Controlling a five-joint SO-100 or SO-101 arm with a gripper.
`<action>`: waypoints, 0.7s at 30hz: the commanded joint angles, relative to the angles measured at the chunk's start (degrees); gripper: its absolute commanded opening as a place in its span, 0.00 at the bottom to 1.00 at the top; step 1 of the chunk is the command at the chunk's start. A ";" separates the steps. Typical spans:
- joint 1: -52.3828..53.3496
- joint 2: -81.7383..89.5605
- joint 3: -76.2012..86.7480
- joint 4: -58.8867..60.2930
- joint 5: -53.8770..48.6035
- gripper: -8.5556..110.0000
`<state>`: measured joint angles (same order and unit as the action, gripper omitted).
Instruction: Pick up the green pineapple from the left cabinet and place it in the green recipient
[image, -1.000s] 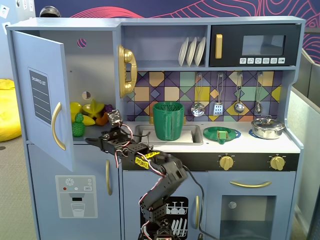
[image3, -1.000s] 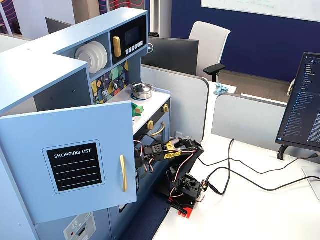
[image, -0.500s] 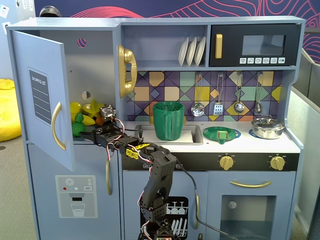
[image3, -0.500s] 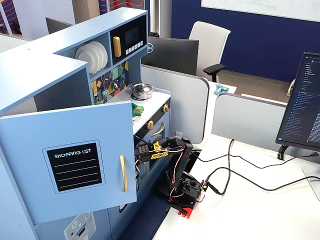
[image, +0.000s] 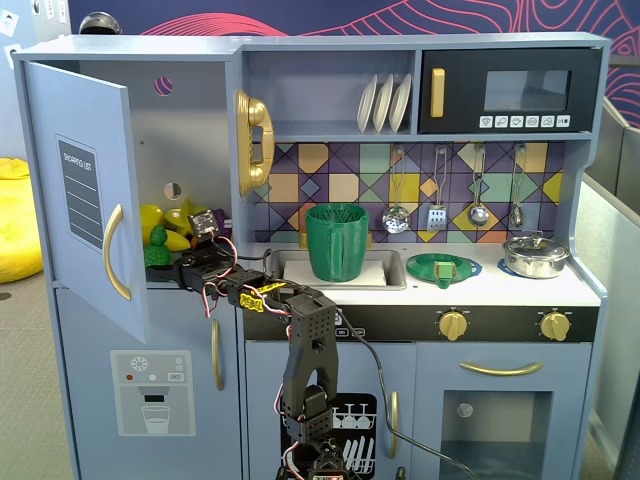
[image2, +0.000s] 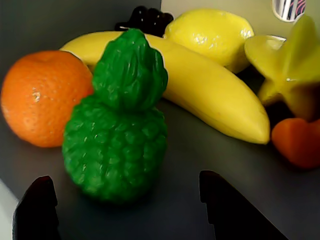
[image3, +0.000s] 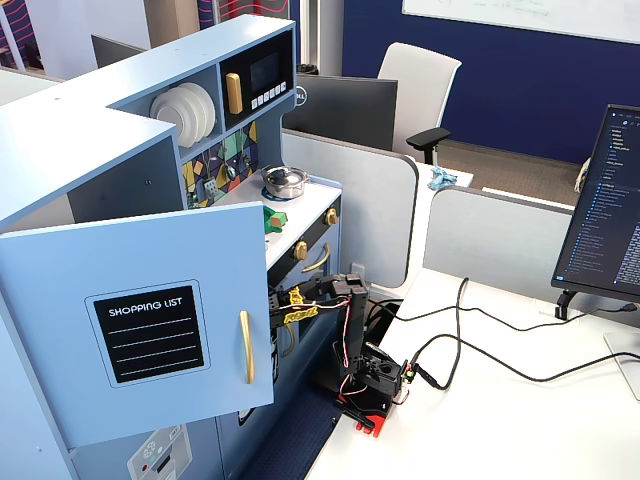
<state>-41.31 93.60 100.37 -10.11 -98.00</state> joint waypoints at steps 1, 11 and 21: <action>-0.70 -1.85 -7.65 -2.02 -0.35 0.33; -0.44 -11.34 -18.98 -0.62 1.05 0.32; -1.93 -17.23 -27.42 2.81 0.53 0.29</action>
<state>-41.84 75.76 78.75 -8.17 -97.12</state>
